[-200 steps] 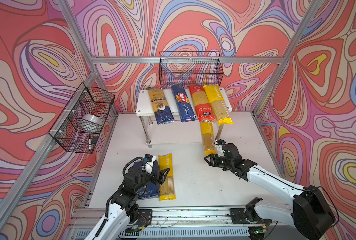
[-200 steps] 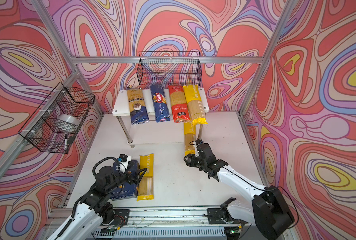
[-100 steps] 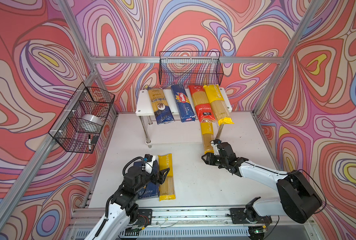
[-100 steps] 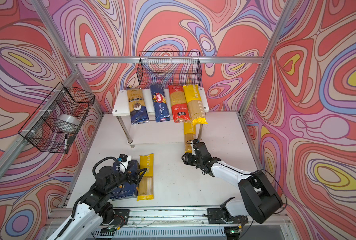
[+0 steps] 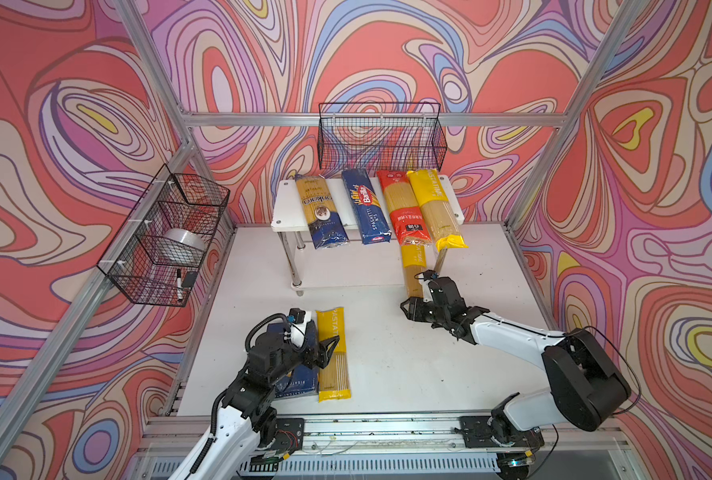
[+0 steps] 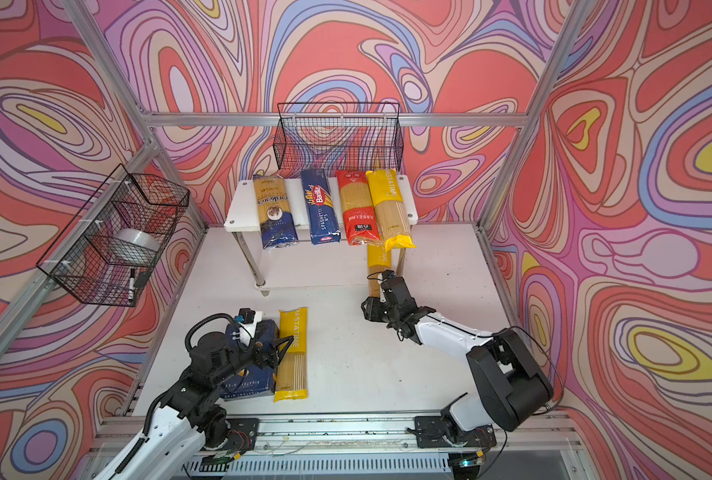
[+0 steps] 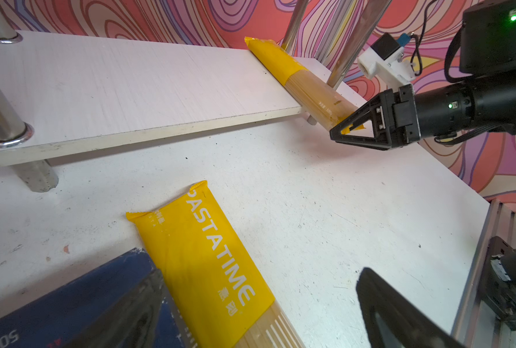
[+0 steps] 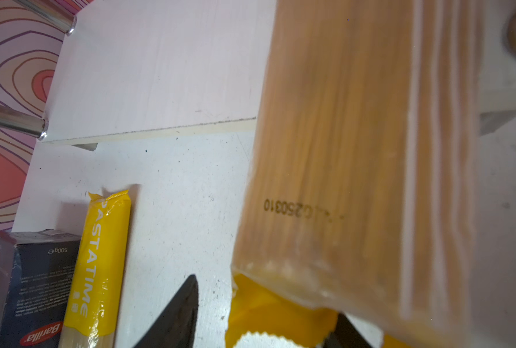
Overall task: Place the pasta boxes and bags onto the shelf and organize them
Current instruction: 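Swing the right gripper toward the left gripper over the nearer PASTATIME bag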
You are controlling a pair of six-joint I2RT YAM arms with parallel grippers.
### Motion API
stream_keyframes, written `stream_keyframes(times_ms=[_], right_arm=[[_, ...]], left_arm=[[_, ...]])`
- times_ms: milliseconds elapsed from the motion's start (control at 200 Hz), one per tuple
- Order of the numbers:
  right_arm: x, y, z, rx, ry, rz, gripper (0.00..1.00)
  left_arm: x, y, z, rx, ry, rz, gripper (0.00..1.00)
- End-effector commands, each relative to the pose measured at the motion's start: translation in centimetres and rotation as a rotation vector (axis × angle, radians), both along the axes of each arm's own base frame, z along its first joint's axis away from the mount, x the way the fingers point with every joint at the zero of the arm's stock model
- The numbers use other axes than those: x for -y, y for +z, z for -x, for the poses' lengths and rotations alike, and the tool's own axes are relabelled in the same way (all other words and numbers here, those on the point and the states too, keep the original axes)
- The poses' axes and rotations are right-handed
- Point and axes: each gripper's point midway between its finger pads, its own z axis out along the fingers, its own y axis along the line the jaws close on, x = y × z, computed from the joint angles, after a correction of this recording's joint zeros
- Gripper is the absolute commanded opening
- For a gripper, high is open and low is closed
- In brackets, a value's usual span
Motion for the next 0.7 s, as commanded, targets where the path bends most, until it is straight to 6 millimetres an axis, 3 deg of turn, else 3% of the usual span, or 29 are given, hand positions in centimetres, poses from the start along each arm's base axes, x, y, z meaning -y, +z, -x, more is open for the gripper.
stream_keyframes(times_ms=[0,225,381,571,696], right_arm=[[-0.3,1.6,-1.7,0.072,-0.007,0.015,0.57],[-0.3,2.1,-2.2,0.086,-0.013,0.017,0.57],[-0.5,2.3,-1.5,0.073,0.012,0.010,0.58],[-2.1,3.5,2.2,0.089,0.066,0.021,0.59],[-4.2,2.6,5.9,0.075,0.113,0.053,0.60]], left_arm=[[0.1,0.3,-0.1,0.011,0.000,0.009,1.00],[0.1,0.4,-0.1,0.014,-0.001,0.010,1.00],[0.1,0.4,-0.1,0.013,0.002,0.009,1.00],[0.1,0.4,-0.2,0.008,0.006,0.011,1.00],[-0.5,0.3,-0.5,-0.005,0.044,-0.003,1.00]])
